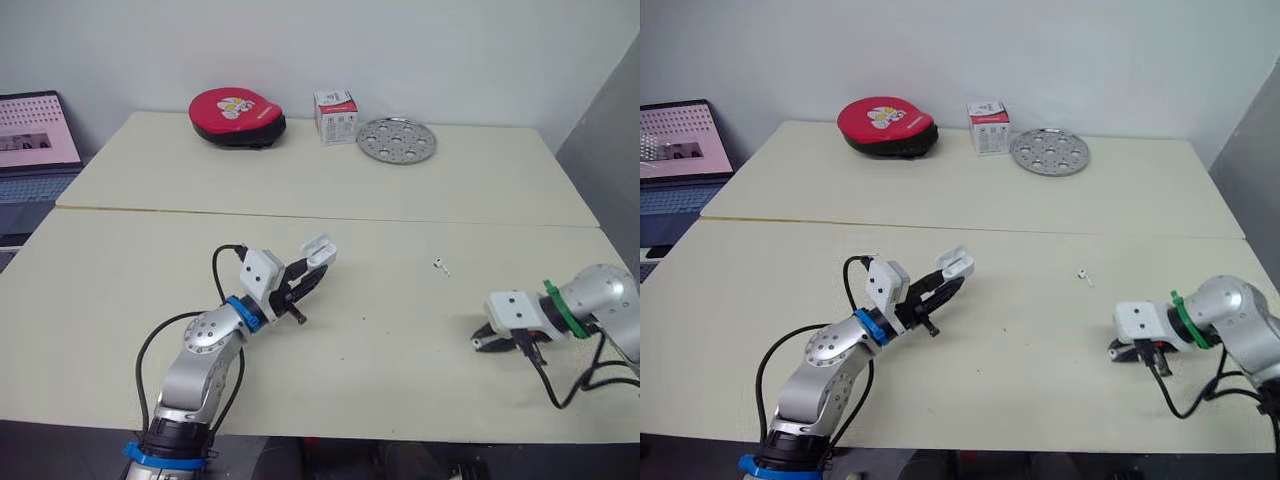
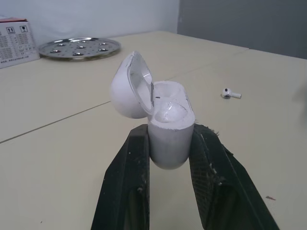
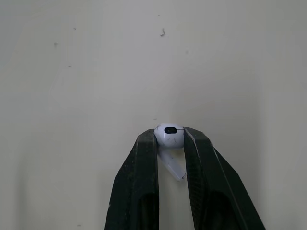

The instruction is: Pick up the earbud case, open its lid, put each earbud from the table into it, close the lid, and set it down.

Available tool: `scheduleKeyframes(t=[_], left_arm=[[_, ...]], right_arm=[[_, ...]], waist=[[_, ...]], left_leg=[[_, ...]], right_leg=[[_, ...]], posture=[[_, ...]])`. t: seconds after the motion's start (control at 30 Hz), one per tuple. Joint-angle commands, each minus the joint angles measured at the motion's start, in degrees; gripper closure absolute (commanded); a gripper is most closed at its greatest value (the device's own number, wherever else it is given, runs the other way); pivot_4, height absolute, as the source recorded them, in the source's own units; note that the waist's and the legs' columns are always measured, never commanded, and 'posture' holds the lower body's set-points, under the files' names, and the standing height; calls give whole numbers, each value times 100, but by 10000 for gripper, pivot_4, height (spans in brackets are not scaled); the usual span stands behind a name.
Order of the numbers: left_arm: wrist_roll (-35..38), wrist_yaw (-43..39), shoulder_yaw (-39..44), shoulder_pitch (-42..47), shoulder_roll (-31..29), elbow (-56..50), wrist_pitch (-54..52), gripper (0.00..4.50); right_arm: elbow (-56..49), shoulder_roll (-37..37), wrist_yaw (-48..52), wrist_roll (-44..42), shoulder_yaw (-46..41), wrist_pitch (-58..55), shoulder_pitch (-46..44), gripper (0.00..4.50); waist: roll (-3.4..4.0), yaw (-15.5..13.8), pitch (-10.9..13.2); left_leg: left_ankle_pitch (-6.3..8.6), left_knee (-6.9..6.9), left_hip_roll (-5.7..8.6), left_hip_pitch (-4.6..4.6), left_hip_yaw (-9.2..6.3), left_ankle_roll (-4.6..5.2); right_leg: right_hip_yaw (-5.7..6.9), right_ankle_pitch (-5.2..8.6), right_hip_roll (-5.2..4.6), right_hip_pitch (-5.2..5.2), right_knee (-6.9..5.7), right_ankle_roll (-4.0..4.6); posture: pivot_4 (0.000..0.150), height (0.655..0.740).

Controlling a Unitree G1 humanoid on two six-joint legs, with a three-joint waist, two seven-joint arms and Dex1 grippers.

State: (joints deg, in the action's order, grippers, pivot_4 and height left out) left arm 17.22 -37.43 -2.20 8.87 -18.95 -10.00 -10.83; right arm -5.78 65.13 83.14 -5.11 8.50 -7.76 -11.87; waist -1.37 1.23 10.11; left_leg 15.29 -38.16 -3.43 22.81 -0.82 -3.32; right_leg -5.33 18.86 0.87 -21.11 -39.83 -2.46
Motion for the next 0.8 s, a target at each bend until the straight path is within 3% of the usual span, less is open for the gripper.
scheduleKeyframes(t=[0.03, 0.13, 0.23, 0.5, 0.8], left_arm=[[70, 34, 13, -40, -11, -345, 3, 37196], [81, 51, 1, -61, -7, -373, -51, 37196], [88, 42, -23, -84, -6, -404, -98, 37196], [125, 22, -5, -110, -52, -464, -167, 37196], [120, 68, -47, -239, -23, -606, -234, 37196]], right_arm=[[-803, 334, -213, -268, -812, -376, 765, 41205], [-1158, 425, -397, -217, -1322, -368, 1738, 41205], [-1229, 355, -606, -149, -1461, -298, 2114, 41205], [-1086, 138, -1079, -39, -1306, -186, 1908, 41205], [-1038, 357, -908, 53, -1108, -36, 1985, 41205]], waist=[[-1, 5, 0], [-2, 12, 0], [-2, 31, 0], [-2, 56, 0], [-3, 42, 0]], left_leg=[[0, -1, -1, -2, 2, 0], [0, -1, 1, -6, 2, 0], [0, -2, 4, -11, 6, 0], [0, 0, 5, -19, 23, 0], [0, -1, 5, -13, 34, 0]], right_leg=[[-2, 0, 1, 0, 1, 0], [-2, 0, 2, 5, -1, 0], [-6, 0, 2, 8, -3, 0], [-19, 0, 6, 8, -3, 0], [-16, 0, 4, 6, 0, 0]], posture=[[1500, 7400], [1500, 7400], [1500, 7400], [1500, 7400], [1500, 7400]])
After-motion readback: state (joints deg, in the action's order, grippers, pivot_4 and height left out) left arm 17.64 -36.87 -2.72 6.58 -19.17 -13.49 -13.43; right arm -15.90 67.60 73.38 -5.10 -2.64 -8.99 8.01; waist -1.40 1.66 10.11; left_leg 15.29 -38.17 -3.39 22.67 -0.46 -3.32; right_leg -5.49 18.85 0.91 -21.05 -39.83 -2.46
